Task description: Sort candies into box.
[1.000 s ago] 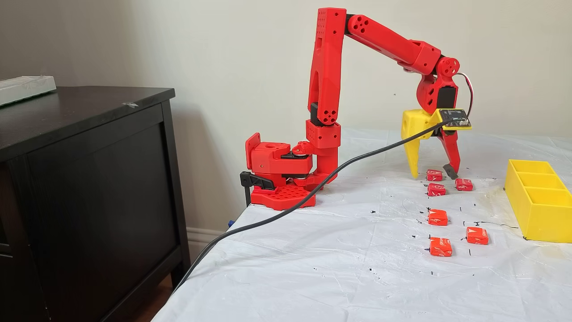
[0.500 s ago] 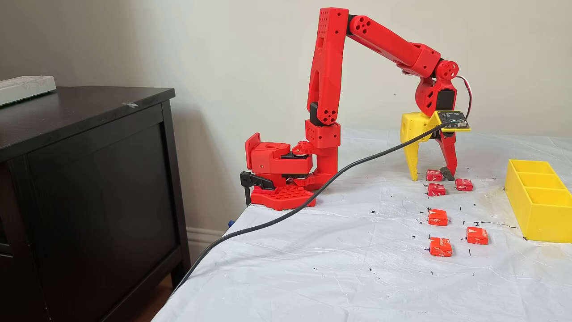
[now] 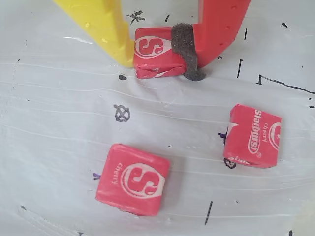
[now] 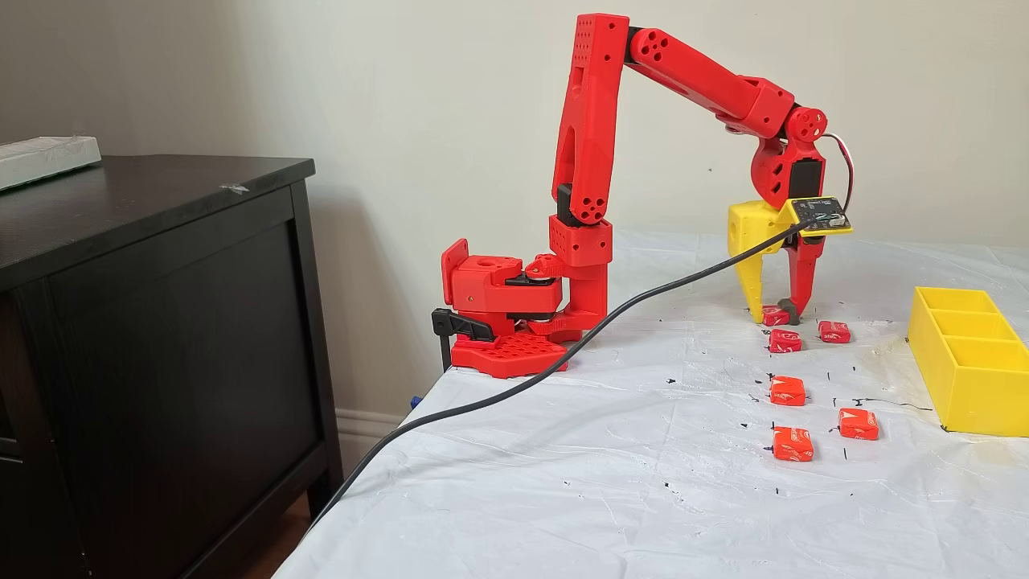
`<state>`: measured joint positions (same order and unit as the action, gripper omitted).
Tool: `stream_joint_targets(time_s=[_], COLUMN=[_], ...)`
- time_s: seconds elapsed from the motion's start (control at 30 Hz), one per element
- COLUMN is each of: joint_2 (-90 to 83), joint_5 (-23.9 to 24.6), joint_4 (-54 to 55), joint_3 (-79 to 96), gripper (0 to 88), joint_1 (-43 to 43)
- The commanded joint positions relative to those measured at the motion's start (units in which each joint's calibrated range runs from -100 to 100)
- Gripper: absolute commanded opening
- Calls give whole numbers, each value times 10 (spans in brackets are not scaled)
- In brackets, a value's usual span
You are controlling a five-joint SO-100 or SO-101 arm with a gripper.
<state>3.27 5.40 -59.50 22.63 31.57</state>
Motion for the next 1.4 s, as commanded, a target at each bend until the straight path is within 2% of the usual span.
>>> stream_joint_targets(time_s=[0.0,0.33,0.47,0.63,0.93,1.37], joint_2=[-2,-175,-231,-250,-194,-89], joint_5=[0,-6,-23,-54,-91,-83], joint_4=[2,-85,-143,-142,-59,76], joint_3=[-18,-48,-144,-231,-300,-290], gripper=[2,2,2,2,2,2], joint_1=[9,1,-37,-94,-183,-181])
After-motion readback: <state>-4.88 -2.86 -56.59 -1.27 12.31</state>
